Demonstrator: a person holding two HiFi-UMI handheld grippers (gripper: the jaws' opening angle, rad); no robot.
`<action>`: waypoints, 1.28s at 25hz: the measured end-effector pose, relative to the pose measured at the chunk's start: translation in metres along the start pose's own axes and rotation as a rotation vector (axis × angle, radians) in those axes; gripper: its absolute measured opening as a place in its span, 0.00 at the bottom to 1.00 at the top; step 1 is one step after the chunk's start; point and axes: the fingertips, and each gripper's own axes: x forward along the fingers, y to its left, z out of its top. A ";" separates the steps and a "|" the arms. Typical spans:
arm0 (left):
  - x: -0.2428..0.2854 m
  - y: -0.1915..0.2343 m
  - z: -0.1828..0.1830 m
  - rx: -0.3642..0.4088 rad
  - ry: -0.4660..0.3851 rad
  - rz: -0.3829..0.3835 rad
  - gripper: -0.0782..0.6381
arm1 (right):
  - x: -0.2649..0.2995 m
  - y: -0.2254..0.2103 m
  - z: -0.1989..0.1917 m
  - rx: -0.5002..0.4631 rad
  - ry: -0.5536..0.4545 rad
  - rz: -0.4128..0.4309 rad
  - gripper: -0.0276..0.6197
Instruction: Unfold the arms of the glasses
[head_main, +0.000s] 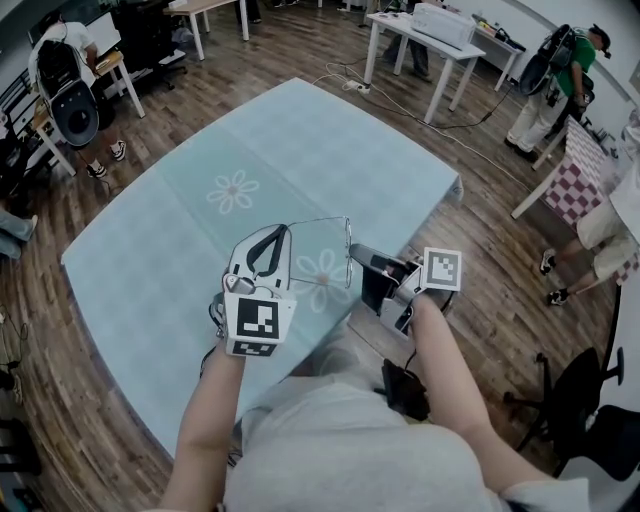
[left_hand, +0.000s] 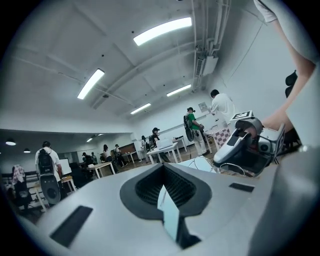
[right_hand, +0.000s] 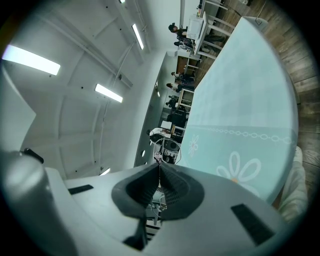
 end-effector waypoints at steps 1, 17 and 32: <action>-0.001 0.001 0.000 -0.018 -0.008 0.016 0.12 | 0.000 0.000 0.001 -0.001 -0.010 0.000 0.06; -0.027 0.023 -0.021 -0.192 -0.072 0.237 0.12 | 0.013 -0.011 -0.008 -0.014 -0.359 -0.051 0.06; -0.022 -0.001 -0.037 -0.315 -0.032 0.239 0.12 | -0.003 -0.002 0.002 0.003 -0.610 -0.040 0.06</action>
